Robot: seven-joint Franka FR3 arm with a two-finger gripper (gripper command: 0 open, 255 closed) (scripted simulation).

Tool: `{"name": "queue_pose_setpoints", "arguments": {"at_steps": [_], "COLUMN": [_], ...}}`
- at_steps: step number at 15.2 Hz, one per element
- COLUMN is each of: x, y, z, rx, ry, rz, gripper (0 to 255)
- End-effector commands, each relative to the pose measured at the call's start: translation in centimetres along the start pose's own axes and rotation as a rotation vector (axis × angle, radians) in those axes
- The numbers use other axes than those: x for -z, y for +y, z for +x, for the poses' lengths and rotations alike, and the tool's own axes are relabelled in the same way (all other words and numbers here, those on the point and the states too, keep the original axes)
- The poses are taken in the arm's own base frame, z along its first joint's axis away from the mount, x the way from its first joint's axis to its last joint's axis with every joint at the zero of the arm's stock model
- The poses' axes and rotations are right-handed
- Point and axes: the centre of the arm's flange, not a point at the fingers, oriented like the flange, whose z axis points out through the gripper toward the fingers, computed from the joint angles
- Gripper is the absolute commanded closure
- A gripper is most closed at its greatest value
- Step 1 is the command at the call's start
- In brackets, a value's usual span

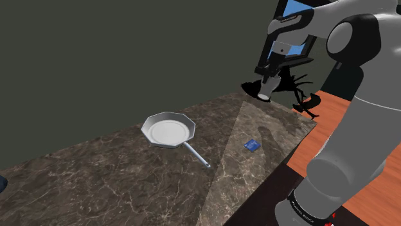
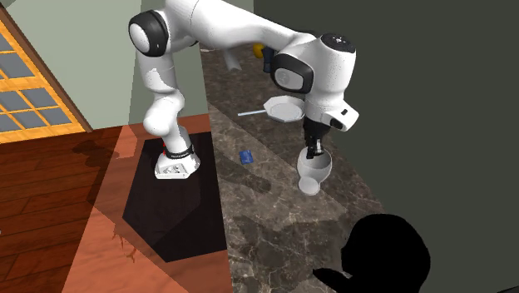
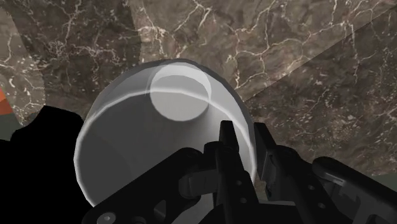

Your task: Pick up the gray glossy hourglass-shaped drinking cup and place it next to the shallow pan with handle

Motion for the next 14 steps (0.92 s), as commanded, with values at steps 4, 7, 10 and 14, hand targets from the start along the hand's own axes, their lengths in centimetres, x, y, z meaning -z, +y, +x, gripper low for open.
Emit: {"name": "queue_pose_setpoints", "arguments": {"at_steps": [4, 7, 10, 14], "x": [2.7, 4.3, 5.9, 8.0], "y": [-0.2, -0.4, -0.5, -0.7], "z": [0.1, 0.1, 0.2, 0.2], "rx": [0.0, 0.0, 0.0, 0.0], "ry": [0.0, 0.0, 0.0, 0.0], "rz": [0.0, 0.0, 0.0, 0.0], "gripper": [255, 255, 255, 255]}}
